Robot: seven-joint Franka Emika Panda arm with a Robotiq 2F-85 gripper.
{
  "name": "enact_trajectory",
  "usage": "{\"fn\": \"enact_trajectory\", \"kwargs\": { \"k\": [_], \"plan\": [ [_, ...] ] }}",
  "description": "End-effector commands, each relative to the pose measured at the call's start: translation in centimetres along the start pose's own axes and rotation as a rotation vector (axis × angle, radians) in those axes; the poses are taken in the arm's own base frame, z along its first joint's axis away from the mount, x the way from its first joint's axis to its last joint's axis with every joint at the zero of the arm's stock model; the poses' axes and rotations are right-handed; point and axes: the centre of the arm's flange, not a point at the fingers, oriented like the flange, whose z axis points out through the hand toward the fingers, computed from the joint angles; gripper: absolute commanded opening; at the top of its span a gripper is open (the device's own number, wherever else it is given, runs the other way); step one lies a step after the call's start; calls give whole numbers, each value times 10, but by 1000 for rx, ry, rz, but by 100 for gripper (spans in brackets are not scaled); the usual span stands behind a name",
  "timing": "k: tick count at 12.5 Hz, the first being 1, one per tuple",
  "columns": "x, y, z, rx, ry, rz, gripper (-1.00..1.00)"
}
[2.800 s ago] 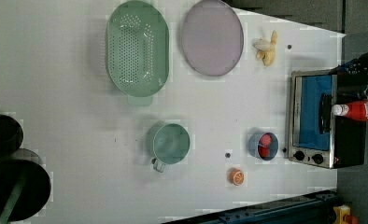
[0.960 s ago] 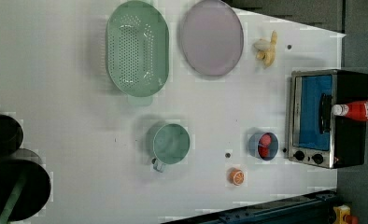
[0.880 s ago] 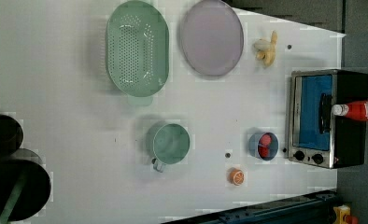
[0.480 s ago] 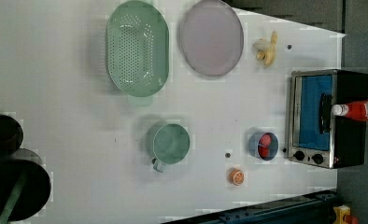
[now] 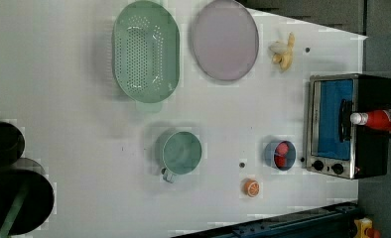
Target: Pick Ketchup from oven and place it on table.
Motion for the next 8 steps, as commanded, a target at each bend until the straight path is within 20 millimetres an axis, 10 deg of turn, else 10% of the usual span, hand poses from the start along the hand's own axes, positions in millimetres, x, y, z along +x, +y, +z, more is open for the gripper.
{"fn": "enact_trajectory", "kwargs": {
  "k": [1,5,8],
  "plan": [
    [15,2,-22,79,5,13,100],
    [18,6,-7,61,-10,29,91],
    [17,5,-8,66,-9,28,24]
  ]
}}
